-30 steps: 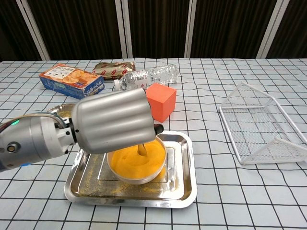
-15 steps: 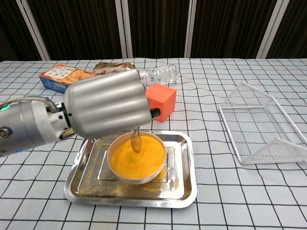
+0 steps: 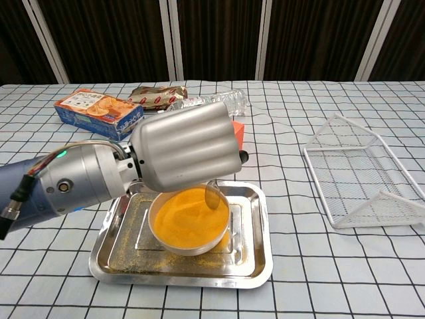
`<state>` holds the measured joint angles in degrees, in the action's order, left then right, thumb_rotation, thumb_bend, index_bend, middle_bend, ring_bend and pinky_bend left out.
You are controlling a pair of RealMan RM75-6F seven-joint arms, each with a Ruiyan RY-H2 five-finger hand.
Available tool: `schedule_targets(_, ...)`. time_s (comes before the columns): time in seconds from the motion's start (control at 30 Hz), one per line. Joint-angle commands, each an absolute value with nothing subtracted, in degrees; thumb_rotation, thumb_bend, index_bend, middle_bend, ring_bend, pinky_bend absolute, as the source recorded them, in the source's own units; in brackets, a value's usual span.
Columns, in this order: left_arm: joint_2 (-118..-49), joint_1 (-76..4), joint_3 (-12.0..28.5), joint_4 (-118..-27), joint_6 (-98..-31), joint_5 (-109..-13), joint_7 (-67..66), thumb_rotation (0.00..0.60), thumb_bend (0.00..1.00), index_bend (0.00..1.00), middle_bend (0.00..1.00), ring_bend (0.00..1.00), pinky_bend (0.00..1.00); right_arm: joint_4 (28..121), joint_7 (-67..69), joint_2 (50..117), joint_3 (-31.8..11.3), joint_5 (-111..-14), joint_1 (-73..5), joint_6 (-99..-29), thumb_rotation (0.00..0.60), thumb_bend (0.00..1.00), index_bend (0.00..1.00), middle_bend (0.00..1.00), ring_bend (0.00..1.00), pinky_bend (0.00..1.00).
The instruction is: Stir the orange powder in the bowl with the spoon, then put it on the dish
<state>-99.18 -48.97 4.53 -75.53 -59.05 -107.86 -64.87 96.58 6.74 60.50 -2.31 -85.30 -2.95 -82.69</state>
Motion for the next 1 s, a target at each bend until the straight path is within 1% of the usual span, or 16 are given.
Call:
schedule_targets(0.03,-100.3,-49.1,4.4,-74.4,-59.6,-108.1,-64.9,0.6,0.71,0.78,1.0,0.95,0.97,96.6,6.7,60.5,-2.3,-85.3,-3.0,-82.7,0.6,0.36,0.0,0.0,0.0,0.0)
schedule_targets(0.3,-100.7,-49.1,3.8,-73.1,-59.8,-108.6,-64.9,0.6,0.71,0.78,1.0,0.95,0.97,96.7,6.6,60.5,-2.3,-85.3,-3.0,-82.6,0.6,0.36,0.0,0.0,0.0,0.0)
schedule_targets(0.53,-100.3,-48.6,1.9,-73.1,-59.7,-109.1,-64.2,0.6,0.71,0.78,1.0,0.95,0.97,96.7,6.7,60.5,-2.3,-85.2,-2.9,-82.6,0.6,0.36,0.0,0.0,0.0,0.0)
schedule_targets(0.73,-98.1,-48.0,0.5,-75.2,-60.6,-110.1,-62.7,0.6,0.71,0.78,1.0,0.95,0.97,96.7,6.5,60.5,-2.3,-85.2,-3.0,-82.6,0.6,0.36,0.0,0.0,0.0,0.0)
schedule_targets(1.0,-95.1,-47.0,-0.2,-77.8,-62.0,-110.9,-62.1,0.6,0.71,0.78,1.0,0.95,0.97,96.8,6.2,60.6,-2.3,-85.2,-2.9,-82.7,0.6,0.36,0.0,0.0,0.0,0.0)
